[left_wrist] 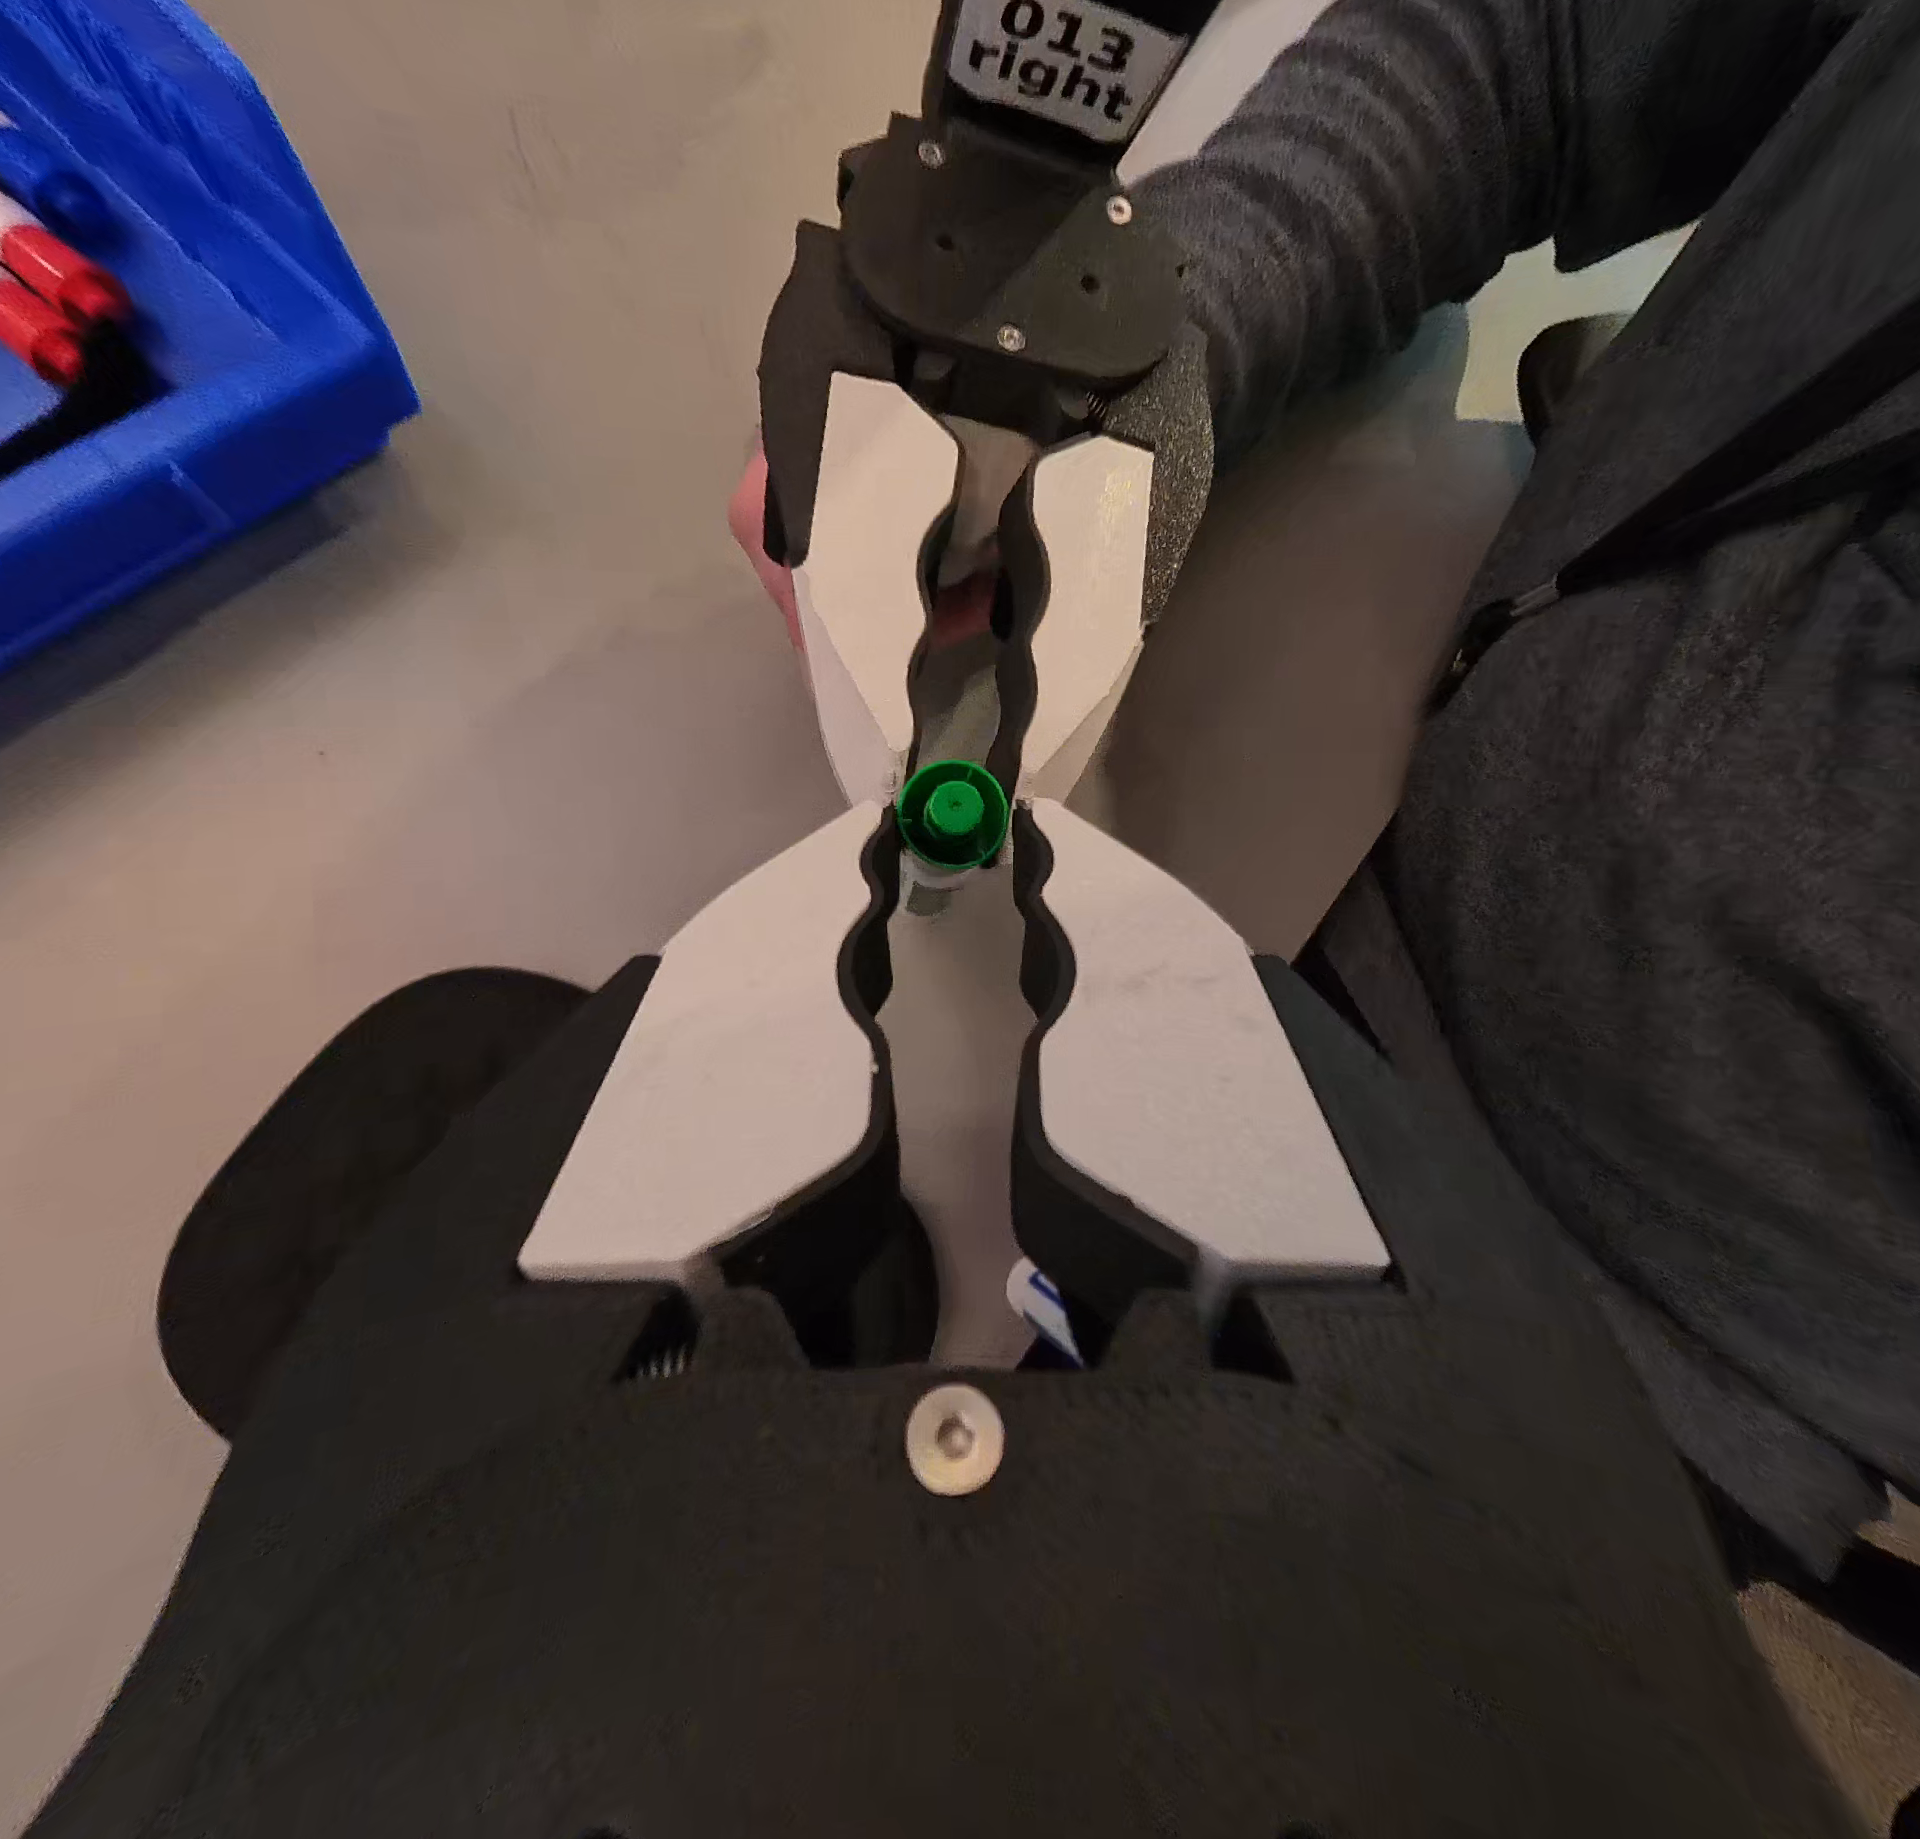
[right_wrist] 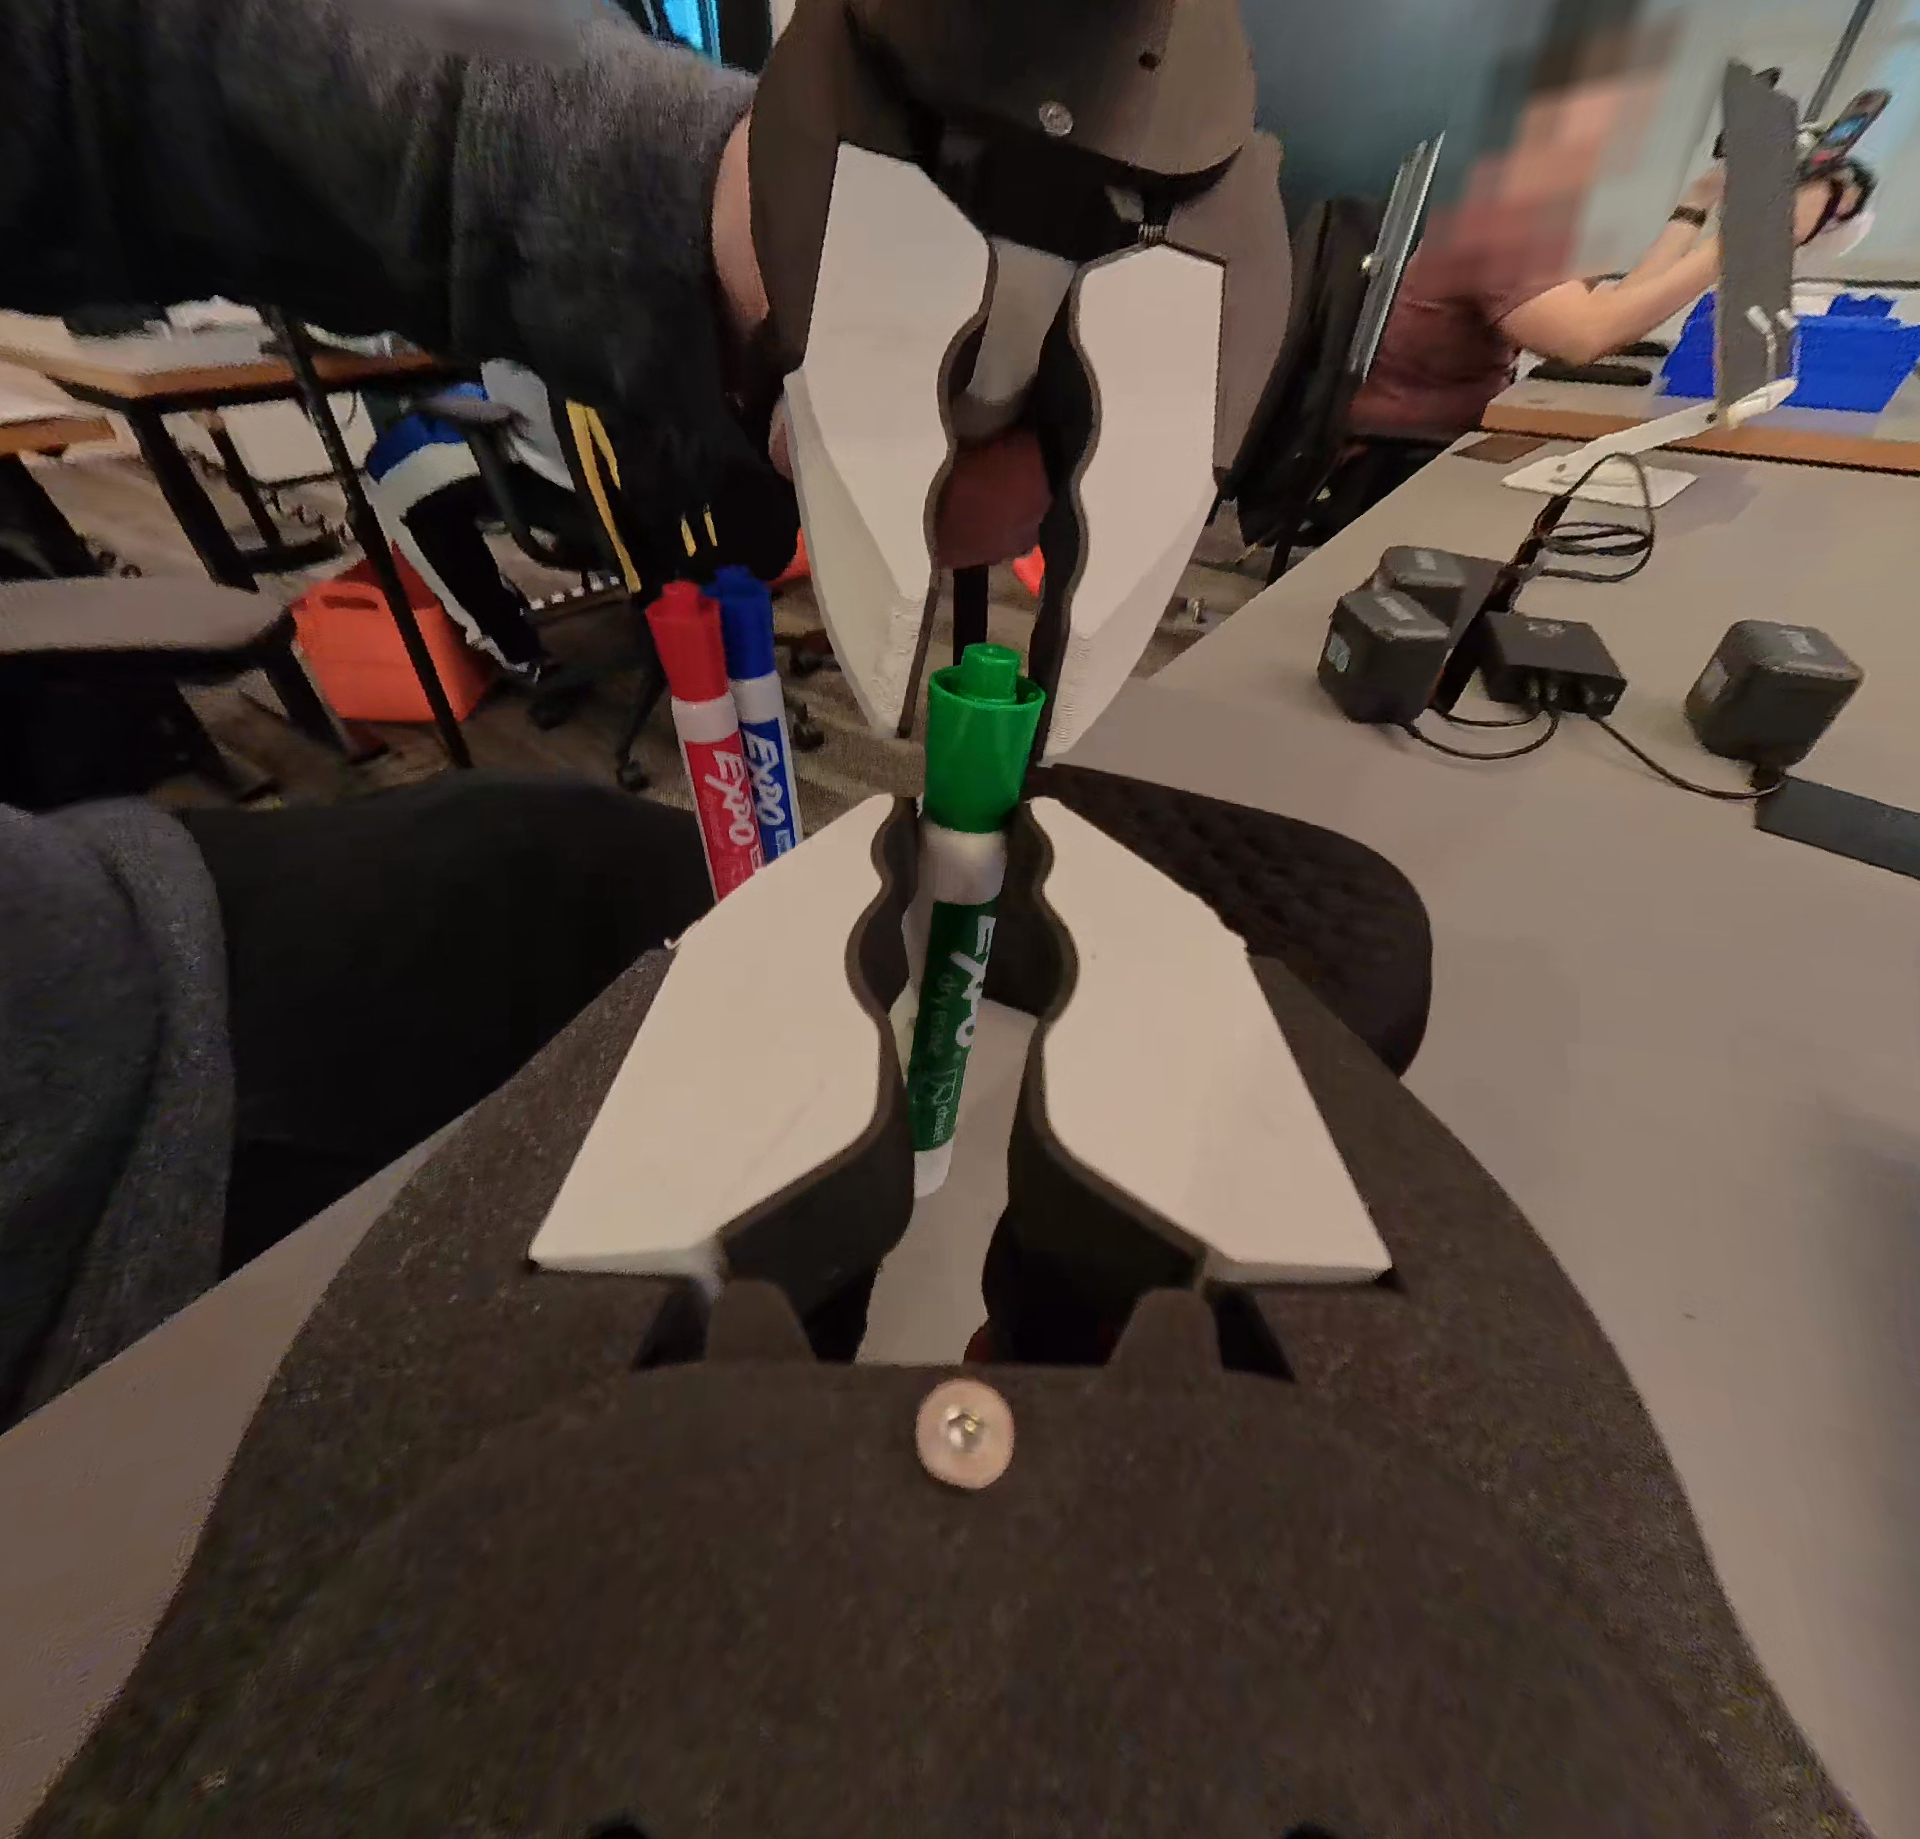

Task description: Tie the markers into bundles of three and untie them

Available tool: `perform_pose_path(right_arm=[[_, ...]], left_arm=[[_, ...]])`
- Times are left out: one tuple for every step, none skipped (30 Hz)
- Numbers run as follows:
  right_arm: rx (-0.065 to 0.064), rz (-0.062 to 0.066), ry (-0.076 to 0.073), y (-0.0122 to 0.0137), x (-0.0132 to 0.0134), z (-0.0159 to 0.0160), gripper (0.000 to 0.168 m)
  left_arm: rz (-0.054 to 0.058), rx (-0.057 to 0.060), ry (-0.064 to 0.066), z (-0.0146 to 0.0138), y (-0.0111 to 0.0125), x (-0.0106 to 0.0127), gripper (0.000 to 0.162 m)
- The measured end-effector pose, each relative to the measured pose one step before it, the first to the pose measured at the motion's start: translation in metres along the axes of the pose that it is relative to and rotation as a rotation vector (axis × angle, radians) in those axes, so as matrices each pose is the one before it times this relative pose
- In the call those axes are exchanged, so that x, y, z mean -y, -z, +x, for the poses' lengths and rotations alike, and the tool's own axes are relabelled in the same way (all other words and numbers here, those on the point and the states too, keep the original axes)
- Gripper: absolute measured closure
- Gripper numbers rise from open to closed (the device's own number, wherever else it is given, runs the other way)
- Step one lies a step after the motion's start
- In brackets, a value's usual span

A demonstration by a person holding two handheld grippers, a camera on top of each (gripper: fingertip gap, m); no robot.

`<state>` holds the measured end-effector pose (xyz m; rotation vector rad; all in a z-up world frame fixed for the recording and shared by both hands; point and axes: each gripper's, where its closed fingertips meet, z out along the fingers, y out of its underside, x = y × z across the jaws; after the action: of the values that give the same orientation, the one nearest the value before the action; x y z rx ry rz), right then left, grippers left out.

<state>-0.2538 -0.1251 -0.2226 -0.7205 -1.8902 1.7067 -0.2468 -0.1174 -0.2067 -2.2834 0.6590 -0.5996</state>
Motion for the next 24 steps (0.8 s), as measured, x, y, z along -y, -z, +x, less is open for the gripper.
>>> perform_pose_path(right_arm=[[0.0066,-0.0052,0.006,-0.00235,-0.0017,-0.00172,0.152],[0.0035,-0.0029,0.0052,-0.00186,-0.00125,-0.00106,0.152],[0.0026,-0.0062,0.0019,-0.00175,-0.00176,-0.0006,0.151],[0.0021,-0.0063,0.0024,-0.00201,-0.00204,-0.00084,0.152],[0.0043,-0.0082,0.0019,-0.00221,-0.00191,-0.00119,0.152],[0.0037,-0.0127,0.0026,-0.002,-0.00216,-0.00133,0.151],[0.0024,-0.0149,0.0071,-0.00173,-0.0023,-0.00126,0.151],[0.004,-0.0099,0.0075,-0.00119,-0.00135,-0.00134,0.151],[0.0041,-0.0061,0.0045,-0.00069,-0.00066,-0.00104,0.151],[0.0037,-0.008,0.0013,-0.00066,-0.00091,-0.00078,0.151],[0.0007,-0.0086,0.0031,-0.00046,-0.0012,-0.00049,0.151],[-0.0015,-0.0053,0.0071,-0.00048,-0.00076,-0.00065,0.151],[-0.0005,-0.0031,0.0069,-0.00025,-0.00034,-0.00076,0.151],[0.0021,-0.0017,0.0001,0.00011,-0.00009,-0.00069,0.151],[0.0058,-0.0012,-0.0053,0.00063,-0.00019,-0.00068,0.151],[0.0061,-0.0025,-0.0025,0.00081,-0.00044,-0.00096,0.151],[0.0049,-0.0099,0.0009,0.00112,-0.00144,-0.00126,0.151],[0.0034,-0.0178,0.0021,0.00103,-0.00271,-0.00122,0.151],[0.0018,-0.0148,0.0033,0.001,-0.00256,-0.00124,0.149],[0.0019,-0.0082,0.0054,0.00104,-0.00139,-0.00149,0.148],[-0.0006,-0.0039,0.0059,0.00102,-0.0008,-0.00117,0.148],[-0.0032,0.0013,0.0037,0.00092,-0.00024,-0.00039,0.149],[0.0001,-0.0009,-0.0004,0.00031,-0.00016,-0.00036,0.149],[0.0001,-0.0043,-0.0033,-0.00028,-0.00043,0.00003,0.148]], left_arm=[[-0.005,-0.0032,0.0007,0.00051,0.00026,-0.0041,0.143],[0.003,-0.0054,0.0054,0.00095,0.00003,-0.00219,0.143],[-0.004,0.0013,-0.0015,0.00038,-0.00019,-0.00256,0.143],[-0.0093,0.0041,-0.0084,0.00009,-0.00014,-0.00298,0.143],[-0.0111,0.0004,-0.0056,0.00026,-0.00009,-0.00296,0.143],[-0.0093,-0.0012,-0.0015,0.00054,-0.00068,-0.00263,0.143],[-0.0144,-0.003,0.0003,0.0008,-0.00078,-0.00322,0.143],[-0.0126,-0.0028,-0.0057,0.00082,-0.00032,-0.00272,0.143],[-0.0037,-0.0032,-0.003,0.00074,0.00005,-0.00148,0.143],[-0.0015,-0.0055,0.0035,0.00071,-0.00023,-0.0011,0.143],[-0.0058,0.0002,-0.0001,-0.00008,-0.0007,-0.00166,0.143],[-0.0029,0.0001,-0.0017,0.00033,-0.00068,-0.0011,0.143],[-0.0023,-0.0022,-0.0066,0.00087,-0.0001,-0.00068,0.143],[-0.0019,0.0018,-0.0102,0.00063,-0.00018,-0.00015,0.143],[-0.0024,-0.0011,-0.0024,0.00063,-0.0005,0.00034,0.143],[-0.0016,-0.0036,0.0,0.0009,-0.00075,0.00089,0.143],[-0.0024,-0.0013,-0.0098,0.00127,-0.00121,0.00103,0.143],[-0.0042,0.0,-0.0089,0.00118,-0.00163,0.00127,0.143],[-0.008,-0.0062,-0.0039,0.00177,-0.00155,0.00104,0.142],[-0.009,-0.0043,-0.008,0.00135,-0.00149,0.00091,0.142],[-0.0065,-0.0005,-0.0108,0.00069,-0.00117,0.00085,0.142],[-0.005,-0.0064,-0.0048,0.00076,-0.00085,0.00063,0.142],[-0.0024,-0.0072,0.0005,0.00035,-0.00061,0.00016,0.142],[-0.0001,0.0023,0.0013,-0.00117,-0.00004,0.00036,0.142]])
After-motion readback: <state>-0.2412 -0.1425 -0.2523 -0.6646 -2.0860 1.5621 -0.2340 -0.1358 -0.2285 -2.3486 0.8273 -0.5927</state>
